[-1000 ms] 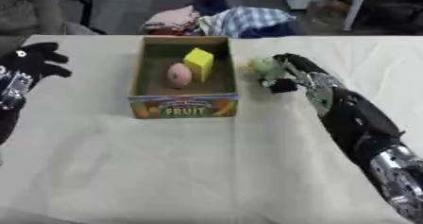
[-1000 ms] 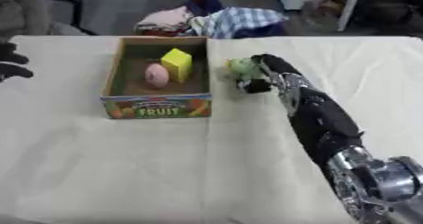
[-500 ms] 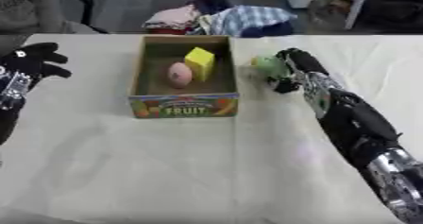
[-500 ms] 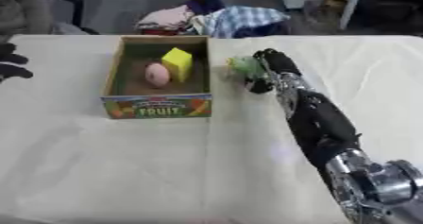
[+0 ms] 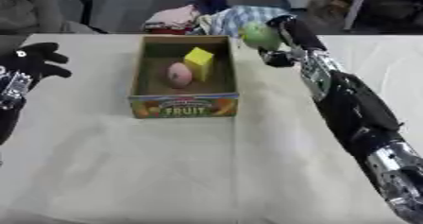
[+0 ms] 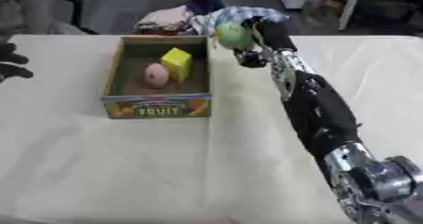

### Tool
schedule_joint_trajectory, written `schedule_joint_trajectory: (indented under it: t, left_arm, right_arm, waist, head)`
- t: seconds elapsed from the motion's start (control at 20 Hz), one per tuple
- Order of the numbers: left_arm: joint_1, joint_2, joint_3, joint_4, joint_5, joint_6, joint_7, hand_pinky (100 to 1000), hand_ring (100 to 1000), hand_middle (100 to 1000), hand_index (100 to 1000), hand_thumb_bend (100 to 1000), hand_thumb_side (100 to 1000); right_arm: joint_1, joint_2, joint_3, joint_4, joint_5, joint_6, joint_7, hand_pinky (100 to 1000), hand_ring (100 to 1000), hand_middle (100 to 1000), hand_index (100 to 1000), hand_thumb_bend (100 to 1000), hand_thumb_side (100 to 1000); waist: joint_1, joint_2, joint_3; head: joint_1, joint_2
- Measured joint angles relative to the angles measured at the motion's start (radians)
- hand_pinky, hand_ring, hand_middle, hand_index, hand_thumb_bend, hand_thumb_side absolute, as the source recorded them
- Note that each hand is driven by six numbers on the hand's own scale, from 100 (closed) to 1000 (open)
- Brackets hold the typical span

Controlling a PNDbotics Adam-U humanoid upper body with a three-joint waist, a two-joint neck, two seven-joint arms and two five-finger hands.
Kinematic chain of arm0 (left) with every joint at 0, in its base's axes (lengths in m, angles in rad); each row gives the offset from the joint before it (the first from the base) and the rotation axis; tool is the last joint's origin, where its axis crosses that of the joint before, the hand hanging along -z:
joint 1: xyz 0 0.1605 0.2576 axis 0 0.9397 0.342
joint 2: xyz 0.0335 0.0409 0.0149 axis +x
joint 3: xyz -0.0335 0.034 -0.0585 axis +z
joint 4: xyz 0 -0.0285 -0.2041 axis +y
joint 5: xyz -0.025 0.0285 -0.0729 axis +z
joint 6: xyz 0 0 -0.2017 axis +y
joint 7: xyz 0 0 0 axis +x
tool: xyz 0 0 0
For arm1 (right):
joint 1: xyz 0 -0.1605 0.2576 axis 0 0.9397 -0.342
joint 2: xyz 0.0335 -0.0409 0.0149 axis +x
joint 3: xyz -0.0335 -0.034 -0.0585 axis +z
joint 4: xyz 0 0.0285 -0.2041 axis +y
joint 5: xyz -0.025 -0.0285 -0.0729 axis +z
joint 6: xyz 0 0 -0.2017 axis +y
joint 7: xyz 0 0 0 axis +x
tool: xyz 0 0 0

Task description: Pick up objects on the table and place them in the box.

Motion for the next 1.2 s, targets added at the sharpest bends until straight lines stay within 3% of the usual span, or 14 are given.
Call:
schedule_joint_trajectory:
  t: [0.3, 0.5, 0.6, 0.7, 0.9, 1.0, 1.2]
  left_arm:
    - [-0.001, 0.000, 0.000, 0.000, 0.001, 0.001, -0.003, 863, 668, 681, 844, 317, 801]
    - [-0.001, 0.000, -0.001, 0.000, 0.002, 0.000, -0.006, 864, 669, 680, 844, 317, 801]
    - [-0.002, -0.003, -0.001, 0.000, 0.003, -0.001, -0.008, 864, 670, 680, 844, 316, 801]
    - [-0.002, -0.009, -0.003, 0.000, 0.005, 0.000, -0.009, 864, 670, 681, 844, 316, 801]
    - [-0.003, -0.009, -0.004, 0.000, 0.006, 0.001, -0.011, 865, 671, 681, 844, 315, 802]
    - [-0.003, -0.009, -0.005, 0.000, 0.006, 0.001, -0.011, 865, 671, 681, 844, 314, 802]
    - [-0.002, -0.009, -0.004, 0.000, 0.006, 0.001, -0.010, 865, 672, 681, 844, 315, 801]
  right_arm:
    - [-0.019, 0.050, 0.051, -0.042, -0.025, -0.062, 0.068, 599, 554, 354, 445, 191, 181]
    - [-0.019, 0.098, 0.063, -0.022, -0.002, -0.081, 0.101, 612, 570, 388, 496, 187, 260]
    - [-0.016, 0.124, 0.064, 0.000, 0.019, -0.089, 0.115, 627, 588, 443, 564, 196, 321]
    - [-0.010, 0.147, 0.068, 0.021, 0.042, -0.100, 0.127, 659, 624, 522, 712, 211, 412]
    - [0.000, 0.172, 0.076, 0.051, 0.071, -0.135, 0.168, 737, 756, 793, 911, 272, 601]
    - [0.001, 0.173, 0.077, 0.054, 0.069, -0.153, 0.195, 778, 808, 880, 965, 325, 691]
    - [0.000, 0.167, 0.079, 0.030, 0.032, -0.181, 0.245, 802, 864, 937, 983, 394, 751]
  waist:
    - [-0.003, -0.002, 0.004]
    - [-0.002, -0.005, 0.012]
    - [0.001, -0.006, 0.014]
    - [0.003, -0.006, 0.015]
    - [0.003, -0.006, 0.017]
    - [0.003, -0.006, 0.016]
    - [0.003, -0.007, 0.011]
  head:
    - [-0.007, 0.000]
    - [-0.012, 0.000]
    - [-0.016, 0.000]
    - [-0.018, 0.000]
    - [-0.018, 0.000]
    - [-0.018, 0.000]
    - [-0.015, 0.000]
